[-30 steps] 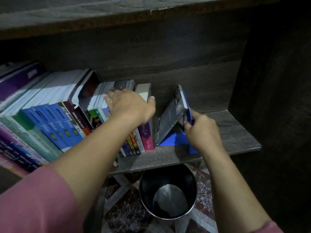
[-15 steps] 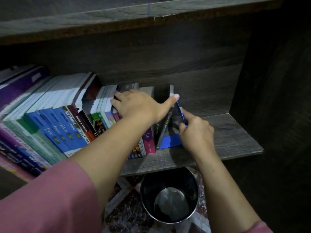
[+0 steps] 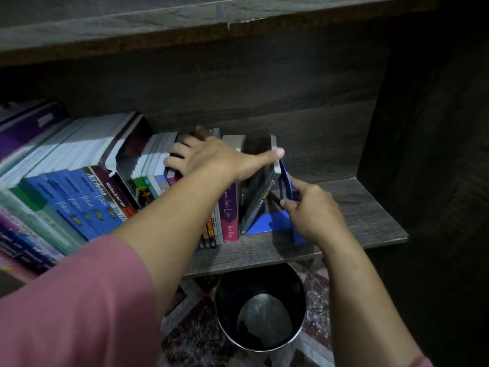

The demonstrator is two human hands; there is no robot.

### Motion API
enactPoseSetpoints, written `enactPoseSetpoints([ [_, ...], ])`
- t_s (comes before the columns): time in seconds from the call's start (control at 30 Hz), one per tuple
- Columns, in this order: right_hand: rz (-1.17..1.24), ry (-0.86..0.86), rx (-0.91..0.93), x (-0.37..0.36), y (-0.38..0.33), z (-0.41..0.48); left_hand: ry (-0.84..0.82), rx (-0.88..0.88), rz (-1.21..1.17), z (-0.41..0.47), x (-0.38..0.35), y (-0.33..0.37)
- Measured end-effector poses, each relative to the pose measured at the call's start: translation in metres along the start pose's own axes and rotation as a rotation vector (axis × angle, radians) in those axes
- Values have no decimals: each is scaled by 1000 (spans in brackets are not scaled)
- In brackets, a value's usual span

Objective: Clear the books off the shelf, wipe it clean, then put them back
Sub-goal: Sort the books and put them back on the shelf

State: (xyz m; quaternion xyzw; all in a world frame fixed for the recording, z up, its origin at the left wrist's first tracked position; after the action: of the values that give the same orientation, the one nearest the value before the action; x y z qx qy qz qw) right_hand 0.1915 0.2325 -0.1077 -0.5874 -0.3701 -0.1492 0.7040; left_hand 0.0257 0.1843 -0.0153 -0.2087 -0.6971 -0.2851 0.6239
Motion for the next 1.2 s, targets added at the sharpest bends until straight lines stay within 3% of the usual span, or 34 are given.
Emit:
enactPoseSetpoints([
  [0.33,113,-4,-49,-6,13,6,5,28,0,0,-3,8],
  [0.67,44,22,-78,-5,4,1,-71,84,223,15,-6,3],
  [0.87,44,23,-83,-9,-1,-1,-136,-76,273,39,-3,9],
  [1.0,105,8,9,-25,-23,-10,-181,-196,193,33,6,12],
  [1.2,54,69,7,-61,-52,-18,-174,-229,138,39,4,9],
])
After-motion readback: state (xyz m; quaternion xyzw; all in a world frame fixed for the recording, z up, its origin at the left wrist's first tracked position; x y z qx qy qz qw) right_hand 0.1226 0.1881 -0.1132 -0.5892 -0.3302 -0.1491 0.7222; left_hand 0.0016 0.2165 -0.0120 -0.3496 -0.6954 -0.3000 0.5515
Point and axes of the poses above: each hand's wrist, its own z-axis towards the middle knuckle, its own x-axis out of the back of the hand, y = z × x, the point moved 6 cm from there along z, towards the middle knuckle, and after that the axes turned 1 degree about -y, right-handed, at the moved point
